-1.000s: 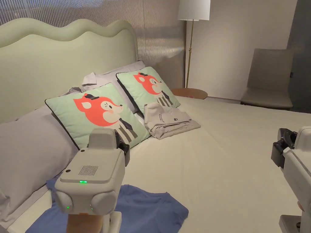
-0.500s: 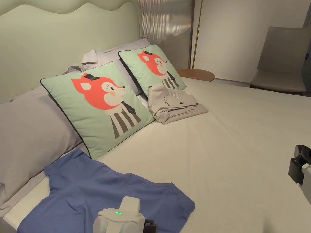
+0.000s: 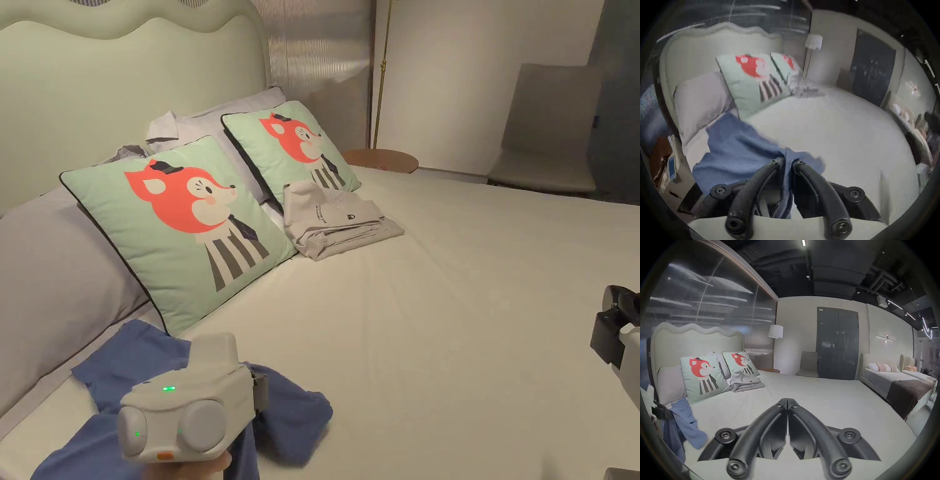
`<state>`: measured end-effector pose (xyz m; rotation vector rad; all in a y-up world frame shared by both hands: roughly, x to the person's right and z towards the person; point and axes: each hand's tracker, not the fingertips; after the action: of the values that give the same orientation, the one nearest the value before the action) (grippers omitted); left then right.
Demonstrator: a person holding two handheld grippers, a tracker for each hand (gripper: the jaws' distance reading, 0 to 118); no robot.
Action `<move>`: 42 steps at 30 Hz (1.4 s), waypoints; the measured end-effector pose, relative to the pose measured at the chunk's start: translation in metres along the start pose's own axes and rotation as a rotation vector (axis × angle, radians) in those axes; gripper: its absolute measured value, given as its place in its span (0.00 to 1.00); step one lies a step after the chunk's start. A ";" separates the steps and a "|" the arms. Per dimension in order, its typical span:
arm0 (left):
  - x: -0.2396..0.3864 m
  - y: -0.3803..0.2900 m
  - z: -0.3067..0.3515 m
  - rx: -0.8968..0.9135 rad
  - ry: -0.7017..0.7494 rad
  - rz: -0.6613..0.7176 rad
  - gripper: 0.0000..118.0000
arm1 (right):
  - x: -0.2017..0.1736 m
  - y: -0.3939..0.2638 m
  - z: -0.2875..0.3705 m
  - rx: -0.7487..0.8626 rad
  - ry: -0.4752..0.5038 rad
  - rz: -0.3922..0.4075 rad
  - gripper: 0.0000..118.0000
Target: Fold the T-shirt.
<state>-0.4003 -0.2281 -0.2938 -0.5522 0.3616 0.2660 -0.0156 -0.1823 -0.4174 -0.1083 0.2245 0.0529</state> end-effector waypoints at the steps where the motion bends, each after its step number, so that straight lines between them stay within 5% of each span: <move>1: 0.008 0.010 0.016 0.036 -0.037 0.010 0.04 | 0.006 0.003 0.006 0.011 -0.007 -0.009 0.01; 15: 0.182 0.054 0.126 0.333 -0.625 -0.132 0.04 | 0.108 0.020 0.098 0.121 -0.199 -0.061 0.01; 22: 0.277 -0.012 0.085 0.089 -0.822 -0.196 0.04 | 0.155 0.011 0.136 0.120 -0.314 -0.070 0.01; 30: 0.322 -0.152 0.008 -0.391 -0.766 -0.321 0.04 | 0.181 -0.008 0.155 0.079 -0.378 -0.091 0.01; 36: 0.322 -0.208 -0.011 -0.497 -0.697 -0.436 0.04 | 0.177 -0.018 0.152 0.053 -0.372 -0.096 0.01; 38: 0.319 -0.206 -0.008 -0.473 -0.706 -0.423 0.17 | 0.174 -0.020 0.150 0.050 -0.363 -0.096 0.01; 40: 0.316 -0.192 -0.005 -0.471 -0.715 -0.406 0.62 | 0.171 -0.020 0.148 0.048 -0.352 -0.091 0.01; 41: 0.311 -0.180 -0.001 -0.464 -0.719 -0.398 0.77 | 0.169 -0.019 0.148 0.047 -0.345 -0.086 0.01; 42: 0.306 -0.170 0.004 -0.425 -0.735 -0.390 0.77 | 0.167 -0.019 0.149 0.049 -0.340 -0.078 0.01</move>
<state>-0.0654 -0.3200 -0.3354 -0.8798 -0.5263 0.1511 0.1812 -0.1774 -0.3089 -0.0578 -0.1177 -0.0126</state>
